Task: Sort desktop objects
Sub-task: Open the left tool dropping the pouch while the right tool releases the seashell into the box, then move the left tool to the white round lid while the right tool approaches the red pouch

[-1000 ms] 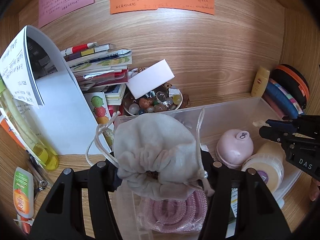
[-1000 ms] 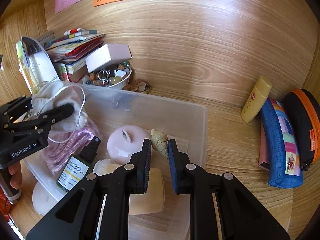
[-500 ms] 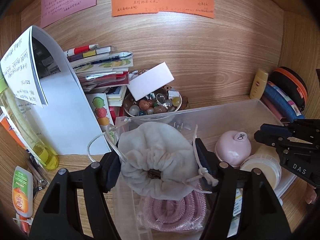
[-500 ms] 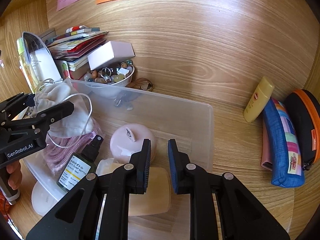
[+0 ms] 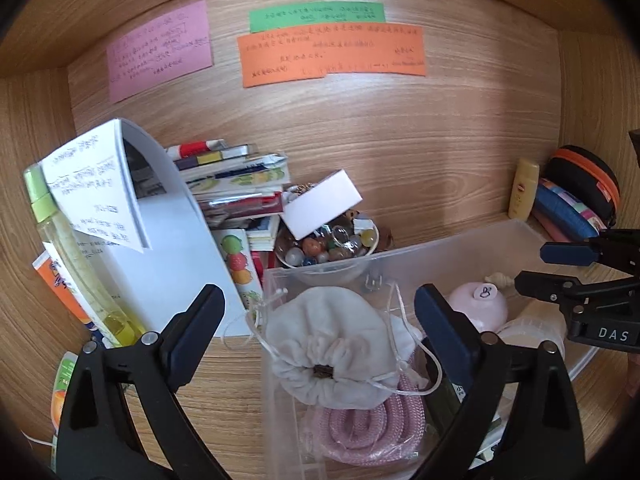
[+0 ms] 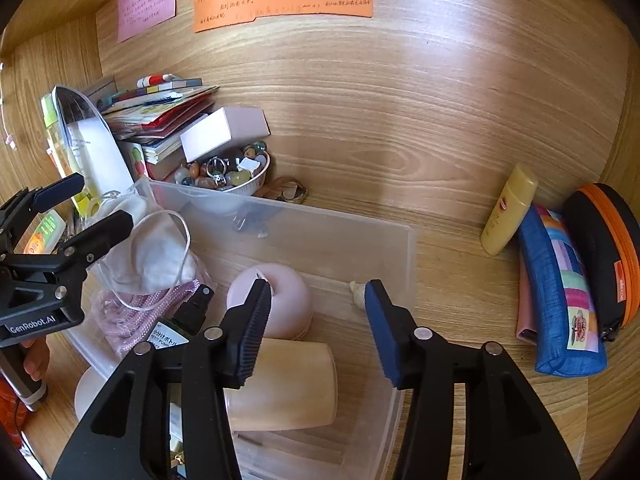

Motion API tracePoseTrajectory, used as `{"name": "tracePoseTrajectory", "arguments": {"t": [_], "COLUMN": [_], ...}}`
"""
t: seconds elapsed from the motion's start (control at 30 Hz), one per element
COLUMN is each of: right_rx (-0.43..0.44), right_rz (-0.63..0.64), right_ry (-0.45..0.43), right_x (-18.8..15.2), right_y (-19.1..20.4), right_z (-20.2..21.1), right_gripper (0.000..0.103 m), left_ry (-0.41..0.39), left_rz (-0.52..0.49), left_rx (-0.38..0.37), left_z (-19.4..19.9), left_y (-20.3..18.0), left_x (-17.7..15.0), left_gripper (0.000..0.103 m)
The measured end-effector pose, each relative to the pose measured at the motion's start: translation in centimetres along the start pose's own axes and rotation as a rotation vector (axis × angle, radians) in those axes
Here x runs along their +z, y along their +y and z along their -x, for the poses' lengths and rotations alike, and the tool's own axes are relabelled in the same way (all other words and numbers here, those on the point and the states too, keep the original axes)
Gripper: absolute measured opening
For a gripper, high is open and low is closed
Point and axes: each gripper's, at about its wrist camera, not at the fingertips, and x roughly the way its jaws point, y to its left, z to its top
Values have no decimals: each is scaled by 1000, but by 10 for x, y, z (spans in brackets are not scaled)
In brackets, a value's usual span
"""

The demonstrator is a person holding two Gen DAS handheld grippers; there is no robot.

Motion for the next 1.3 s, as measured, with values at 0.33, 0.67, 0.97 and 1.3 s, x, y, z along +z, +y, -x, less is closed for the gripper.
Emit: {"name": "tracePoseTrajectory", "arguments": {"t": [0.33, 0.67, 0.97, 1.3], "right_rx": [6, -8, -6, 11], "right_rz": [-13, 26, 40, 4], "right_ry": [-92, -112, -88, -22], "right_x": [6, -14, -44, -77], "right_y": [-5, 2, 5, 2], "right_z": [45, 78, 92, 85], "right_gripper": [73, 80, 80, 80], "left_ry": [8, 18, 104, 194], "left_rz": [28, -15, -12, -12], "left_rx": [2, -10, -65, -102], "left_z": [20, 54, 75, 76], "left_y": [9, 11, 19, 9], "left_x": [11, 0, -32, -67], "left_gripper": [98, 98, 98, 98]}}
